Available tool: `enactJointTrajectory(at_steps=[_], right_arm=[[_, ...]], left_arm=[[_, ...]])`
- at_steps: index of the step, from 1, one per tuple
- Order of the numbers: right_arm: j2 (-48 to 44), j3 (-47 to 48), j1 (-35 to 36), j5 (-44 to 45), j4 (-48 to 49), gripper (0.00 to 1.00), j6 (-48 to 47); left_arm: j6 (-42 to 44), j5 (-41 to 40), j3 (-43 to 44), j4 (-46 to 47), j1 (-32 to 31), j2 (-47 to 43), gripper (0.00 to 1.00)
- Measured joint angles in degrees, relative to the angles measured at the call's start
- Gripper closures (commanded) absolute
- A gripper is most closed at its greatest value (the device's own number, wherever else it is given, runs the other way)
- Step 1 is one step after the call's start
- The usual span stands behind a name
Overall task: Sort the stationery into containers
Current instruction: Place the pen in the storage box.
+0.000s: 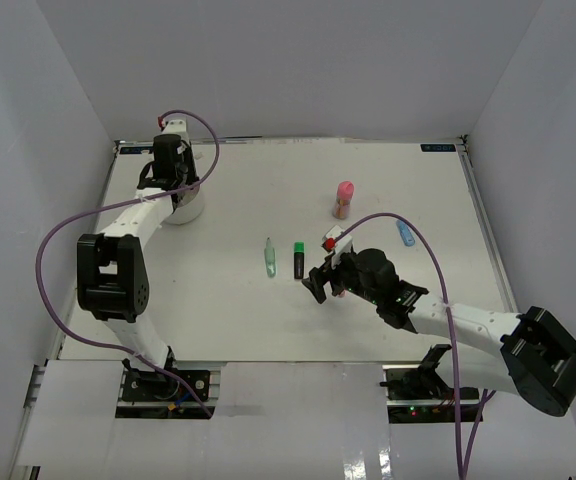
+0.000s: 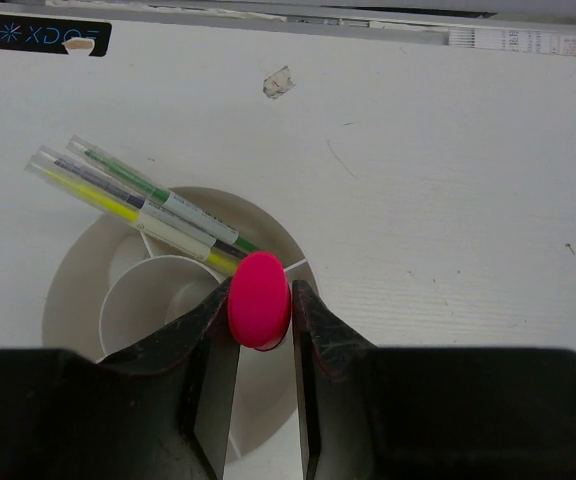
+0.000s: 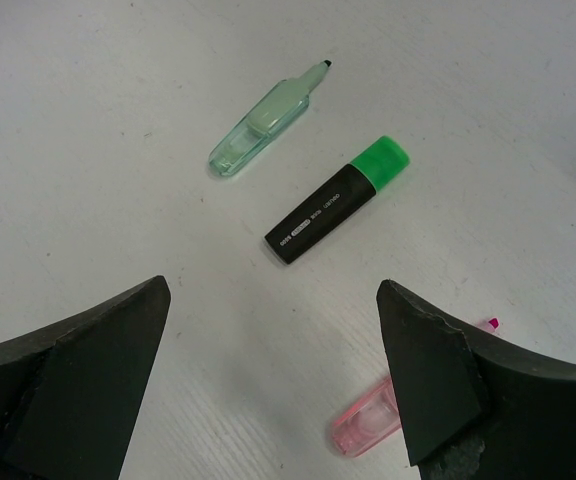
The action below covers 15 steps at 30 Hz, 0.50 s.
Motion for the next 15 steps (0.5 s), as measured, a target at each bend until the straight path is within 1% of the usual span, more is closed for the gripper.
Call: enactJointTrajectory(at_steps=[7,10,12,14,15], right_arm=[[0.17,0.00,-0.07,-0.04,0.02,0.10,0.02],[0.17,0.00,-0.07,-0.04,0.02,0.09,0.02],[0.15,0.00,-0.07,-0.04,0.02,0.10,0.02],[0.17,0.00,-0.07,0.11,-0.02,0.09,0.15],[0.22,0.00,-0.07,0.42,-0.07,0.09,0.33]], left_arm=[[-0.04,0.07,0.00,1.05,0.00,0.39,0.57],[-0.04,0.07,0.00,1.05,0.00,0.48,0.56],[-0.09,0.15,0.00,0.92,0.00,0.48,0.53],[-0.46,0.48,0.07,0.74,0.00,0.48,0.49],[-0.66,0.66,0.17,0.39,0.02,0.46,0.40]])
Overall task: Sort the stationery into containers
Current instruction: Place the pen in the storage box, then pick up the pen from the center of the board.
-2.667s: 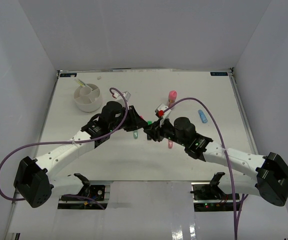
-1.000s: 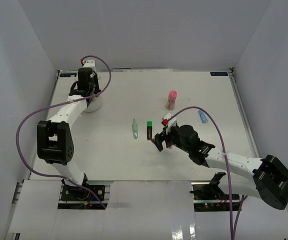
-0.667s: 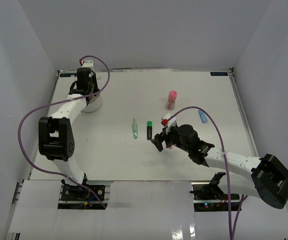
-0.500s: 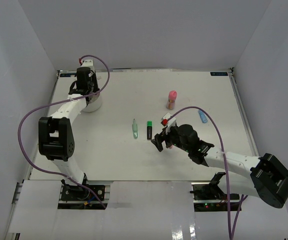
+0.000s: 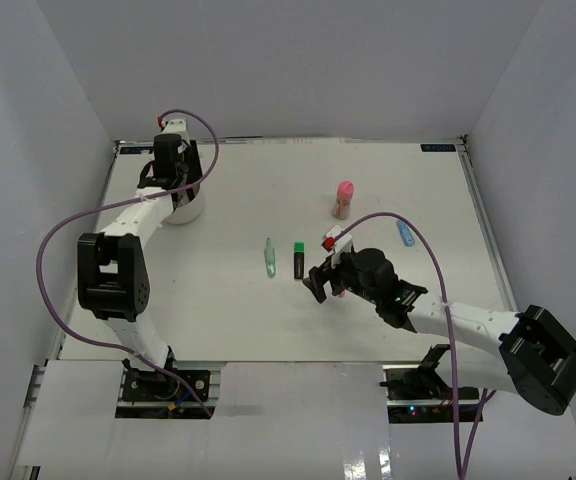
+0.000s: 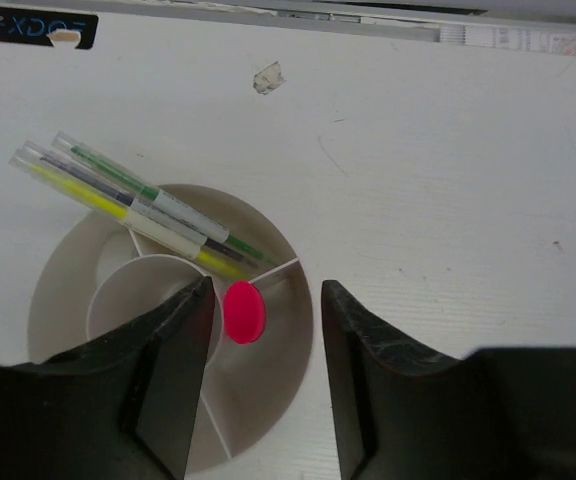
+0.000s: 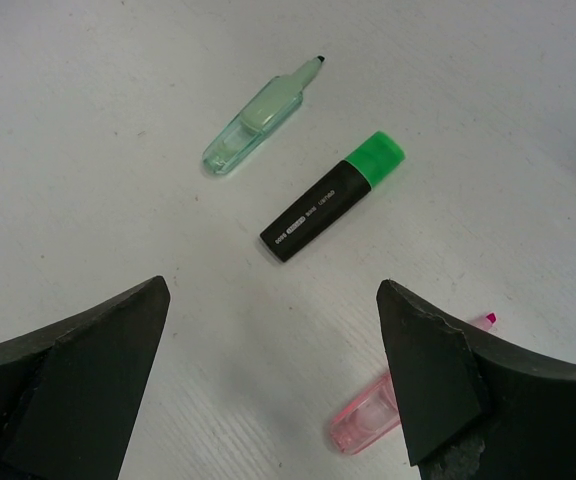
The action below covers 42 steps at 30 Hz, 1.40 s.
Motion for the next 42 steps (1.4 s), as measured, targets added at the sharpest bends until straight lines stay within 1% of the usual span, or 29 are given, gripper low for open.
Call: enactJointTrajectory(at_steps=[3,4,5,6,7,10,14,17,20,21,22,23,24,27,28,30,31,32,34,37,39,40,41,42], right_arm=[[1.25,0.92,0.00,1.81,-1.73,0.08,1.11],[2.12,1.60,0.00,2.67,-2.51,0.07,1.70],[2.97,2.36,0.00,3.43,-3.50,0.07,2.36],[3.89,3.32,0.00,4.37,-4.76,0.07,3.19],[4.74,4.13,0.00,4.96,-5.49,0.06,4.04],[7.02,6.84,0.00,6.84,-8.13,0.04,6.71],[11.30,11.19,0.00,9.68,-11.04,0.02,9.77],[15.82,14.99,0.00,11.80,-13.49,0.00,11.61],[21.33,19.56,0.00,13.77,-16.79,0.00,13.09],[23.15,21.16,0.00,14.51,-17.79,0.02,13.53],[24.68,22.38,0.02,15.06,-18.58,0.06,13.88],[26.03,23.54,0.04,15.61,-19.34,0.07,14.29],[27.47,24.72,0.04,16.13,-20.09,0.10,14.78],[31.54,27.93,0.15,17.44,-21.81,0.15,15.89],[32.74,28.68,0.22,17.73,-21.92,0.19,16.22],[34.82,30.01,0.55,18.43,-22.71,0.23,16.74],[35.71,30.58,0.74,18.80,-23.15,0.25,17.07],[36.46,31.01,0.96,19.23,-23.17,0.30,17.62],[37.22,32.09,1.36,19.93,-23.63,0.33,17.94],[38.45,33.38,1.86,21.03,-23.56,0.45,18.47],[38.75,33.62,2.10,21.53,-23.32,0.55,18.97],[38.77,33.62,2.23,21.70,-23.23,0.57,19.10],[38.80,33.57,2.32,21.84,-23.10,0.64,19.21],[38.80,33.33,2.38,21.94,-22.77,0.66,19.15]], left_arm=[[-1.44,0.57,0.83,-2.08,0.00,-0.66,0.33],[-2.08,0.81,1.09,-3.19,0.02,-1.40,0.25],[-2.58,1.05,1.27,-4.20,0.02,-2.38,0.21],[-3.43,1.27,1.38,-5.22,0.02,-3.78,0.18],[-4.20,1.51,1.38,-6.38,0.02,-5.66,0.12],[-6.38,2.75,1.44,-9.29,0.00,-12.35,0.03],[-8.74,5.18,0.70,-12.63,0.02,-23.21,0.02],[-9.99,6.84,-5.62,-13.16,0.00,-33.70,0.02],[-10.80,7.32,-14.78,-13.75,0.00,-44.17,0.02],[-10.99,7.32,-17.79,-13.77,0.00,-46.77,0.02],[-11.15,7.32,-20.37,-14.14,0.00,-48.57,0.02],[-11.30,7.34,-23.08,-14.49,0.00,-50.38,0.02],[-11.45,7.39,-25.20,-15.02,0.00,-51.63,0.02],[-11.96,8.02,-31.98,-15.23,0.00,-54.47,0.02],[-12.15,8.55,-33.64,-15.85,0.00,-55.25,0.02],[-12.61,9.99,-34.97,-16.61,0.00,-56.11,0.02],[-12.85,10.67,-34.99,-16.59,0.00,-56.17,0.02],[-13.00,11.28,-34.97,-16.13,0.00,-56.19,0.02],[-13.16,12.46,-34.97,-15.76,-0.02,-56.15,0.02],[-13.40,13.79,-34.97,-15.80,-0.02,-55.89,0.02],[-13.55,14.58,-34.97,-15.80,-0.02,-55.80,0.02],[-13.60,14.93,-34.97,-15.78,-0.02,-55.80,0.02],[-13.60,15.28,-34.97,-15.78,-0.02,-55.80,0.02],[-13.64,15.85,-34.97,-15.78,-0.02,-55.76,0.02]])
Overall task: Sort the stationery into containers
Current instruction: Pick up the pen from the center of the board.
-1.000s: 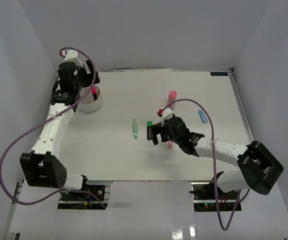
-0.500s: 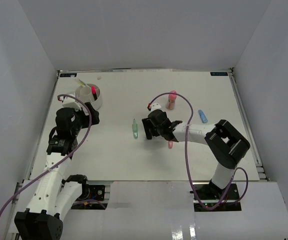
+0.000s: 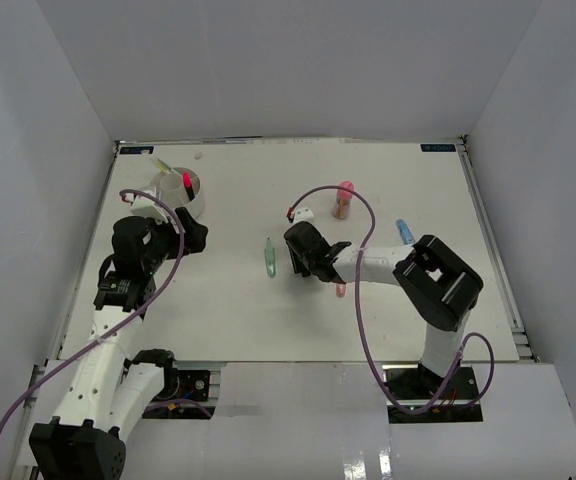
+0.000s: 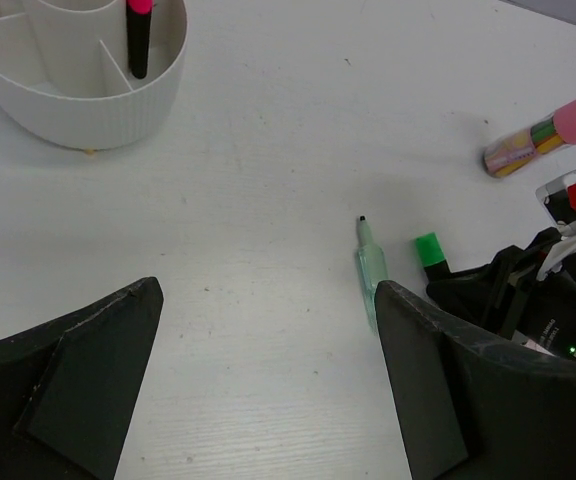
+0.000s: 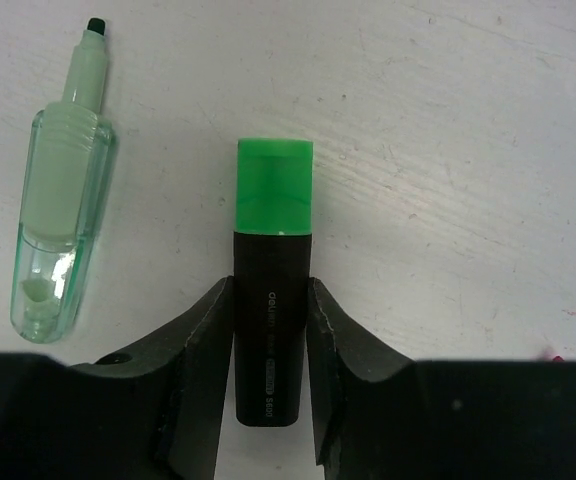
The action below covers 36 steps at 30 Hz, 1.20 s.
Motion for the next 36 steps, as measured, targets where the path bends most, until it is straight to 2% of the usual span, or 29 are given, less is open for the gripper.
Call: enactJointTrajectory(at_steps=[1,8,13,17,22,25,36], right_arm=[[-0.17,-0.48,0.00,0.15,0.72,0.70,0.04],[-5.25,-7.82,0.74,0.24,4.85,0.77,-2.01],[-11.67,-13.46,4.57,1.44,5.75,0.76,-5.70],[-19.37,-17.59,7.65,0.55,9.35,0.74,-8.07],[-28.85,-23.69,8.57,-3.32,18.84,0.72,-10.64],[-32.17,-25.97,8.59,-5.70,22.29,0.72,-11.52],[-37.55,-30.47,8.66,-9.53,29.59,0.70,-12.98]], left_arm=[[-0.15,0.76,0.00,0.04,0.00,0.11,0.02],[-3.26,10.45,0.24,0.85,0.00,3.89,0.02],[-9.05,18.03,0.33,1.84,-0.59,6.21,0.02],[-14.34,20.96,0.33,4.68,-4.17,7.39,0.02],[-18.95,20.28,0.66,8.09,-13.68,10.47,0.02],[-21.40,18.97,1.03,10.14,-18.47,13.42,0.05],[-25.86,11.13,6.73,13.68,-31.04,24.68,0.30]])
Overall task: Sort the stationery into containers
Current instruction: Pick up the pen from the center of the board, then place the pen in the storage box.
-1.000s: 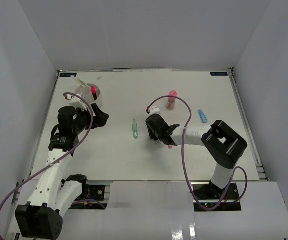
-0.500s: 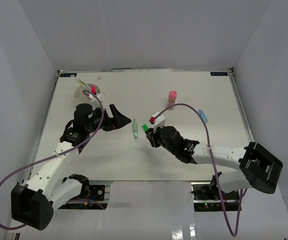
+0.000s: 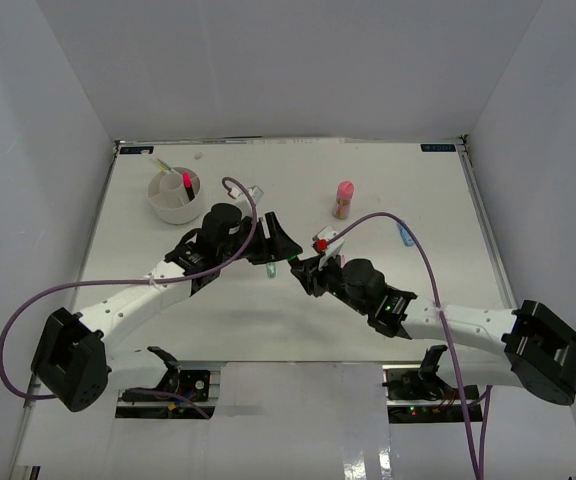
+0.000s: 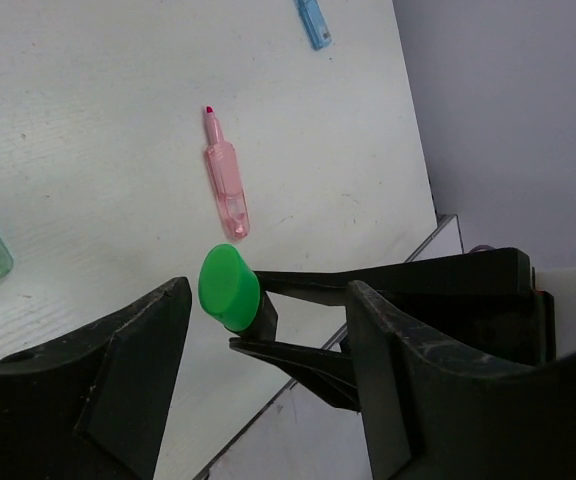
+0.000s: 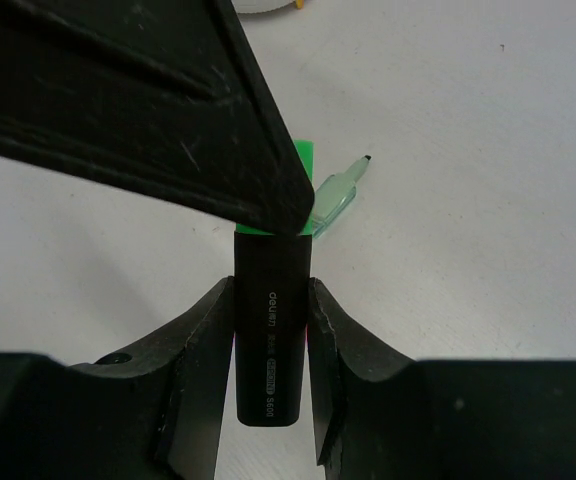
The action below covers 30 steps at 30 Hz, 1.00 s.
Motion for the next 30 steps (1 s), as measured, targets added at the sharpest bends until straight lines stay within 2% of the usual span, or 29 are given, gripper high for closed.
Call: enactJointTrajectory(at_steps=[4,6,7,10,11,12,15,18,19,21,22,23,25,30], right_arm=[[-0.72,-0.20,0.00,-0.20,0.66,0.69,-0.09],[-1.20,-0.61,0.00,-0.20,0.96,0.69,-0.07],[-1.40,-0.90,0.00,-0.13,1.07,0.68,-0.07],[-1.75,-1.14,0.00,0.24,1.20,0.66,-0.07],[-1.79,-1.18,0.00,0.31,1.27,0.65,-0.04],[-1.81,-1.29,0.00,0.48,1.46,0.63,0.00],[-1.95,-1.51,0.00,0.63,1.84,0.48,0.26],[-2.08,-1.77,0.00,0.72,1.84,0.30,0.46],[-2.14,-1.86,0.00,0.81,1.79,0.20,0.44],[-2.25,-1.88,0.00,1.14,1.79,0.11,0.48],[-2.36,-1.88,0.00,1.38,1.77,0.03,0.26],[-2.54,-1.88,0.00,1.79,1.70,0.00,0.26],[-2.95,-1.95,0.00,2.80,1.55,0.10,-0.17],[-4.20,-2.99,-0.61,5.51,-0.15,0.10,-0.92]], left_arm=[[-0.46,-1.77,0.52,0.33,-2.45,1.68,0.42],[-0.66,-2.34,0.74,0.42,-3.23,2.36,0.51],[-0.68,-2.80,0.79,0.44,-3.56,2.62,0.60],[-0.72,-4.26,0.81,0.11,-3.89,2.95,0.74],[-0.81,-4.33,0.85,0.22,-3.93,2.95,0.81],[-0.79,-4.52,0.98,0.20,-4.11,2.93,0.83],[-0.52,-4.87,1.11,0.24,-4.42,2.93,0.90],[0.11,-5.20,1.22,0.15,-4.66,2.91,0.92],[0.50,-5.60,1.33,-0.13,-4.70,2.86,0.93],[1.51,-6.93,1.70,-1.07,-4.72,2.60,0.93],[2.21,-8.20,2.21,-1.97,-4.72,2.56,0.93],[2.95,-9.60,2.97,-3.04,-4.72,2.54,0.94],[4.94,-13.55,4.92,-5.55,-4.70,2.40,0.93],[13.53,-24.57,12.59,-11.58,-1.14,2.36,0.92]])
